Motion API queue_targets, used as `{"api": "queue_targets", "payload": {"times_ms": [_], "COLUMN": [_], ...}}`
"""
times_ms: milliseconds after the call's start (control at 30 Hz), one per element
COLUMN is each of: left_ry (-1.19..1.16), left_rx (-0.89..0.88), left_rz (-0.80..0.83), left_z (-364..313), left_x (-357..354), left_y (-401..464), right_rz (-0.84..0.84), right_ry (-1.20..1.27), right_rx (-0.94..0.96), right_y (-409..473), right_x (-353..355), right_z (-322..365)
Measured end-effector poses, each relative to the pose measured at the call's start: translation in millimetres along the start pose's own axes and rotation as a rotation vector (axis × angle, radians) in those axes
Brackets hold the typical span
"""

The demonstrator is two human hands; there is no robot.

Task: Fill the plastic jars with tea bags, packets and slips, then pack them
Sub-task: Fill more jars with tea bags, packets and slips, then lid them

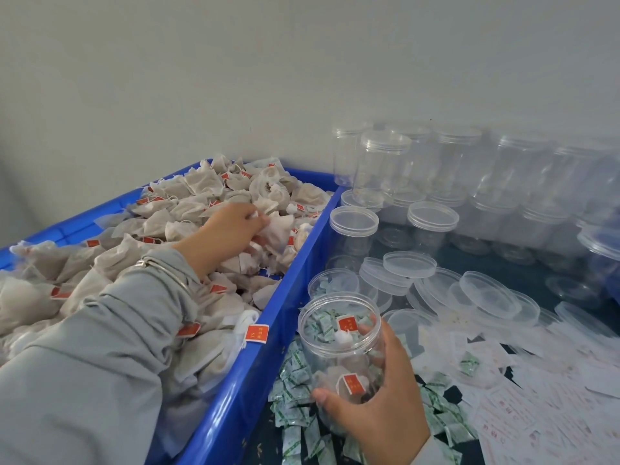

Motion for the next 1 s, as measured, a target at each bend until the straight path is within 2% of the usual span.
{"api": "queue_targets", "payload": {"times_ms": [100, 200, 267, 367, 567, 667, 867, 1000], "left_ry": [-0.434, -0.585, -0.529, -0.305, 0.011, 0.026, -0.125, -0.050], "left_rx": [-0.030, -0.094, -0.135, -0.205, -0.243, -0.239, -0.125, -0.142], "left_rz": [0.084, 0.261, 0.417, 0.586, 0.675, 0.735, 0.828, 0.760], "left_z": [-23, -47, -59, -68, -67, -67, -63, -60], "left_x": [-9, -24, -34, -48, -68, -75, -88, -84], "left_y": [-13, -31, -43, -59, -72, -77, -82, -75], "right_rz": [-0.001, 0.020, 0.017, -0.003, -0.013, -0.010, -0.037, -0.034], "right_ry": [0.013, 0.046, 0.037, 0.005, -0.003, 0.001, 0.061, -0.021], "right_rx": [0.002, -0.017, -0.009, 0.021, 0.056, 0.041, 0.069, 0.108], "right_y": [0, 2, 2, 3, 4, 3, 4, 5], "right_x": [1, -1, 0, 2, 2, 1, 2, 1], "right_z": [1, 2, 4, 8, 9, 6, 10, 8]}}
Point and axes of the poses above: each hand's wrist, its own y-axis towards the middle knuckle, its own x-axis out of the back of the hand, z = x × y, the point moved 5 cm from there along y, towards the middle knuckle, and after that the axes turned 8 degrees about z, right-handed, at the moved point
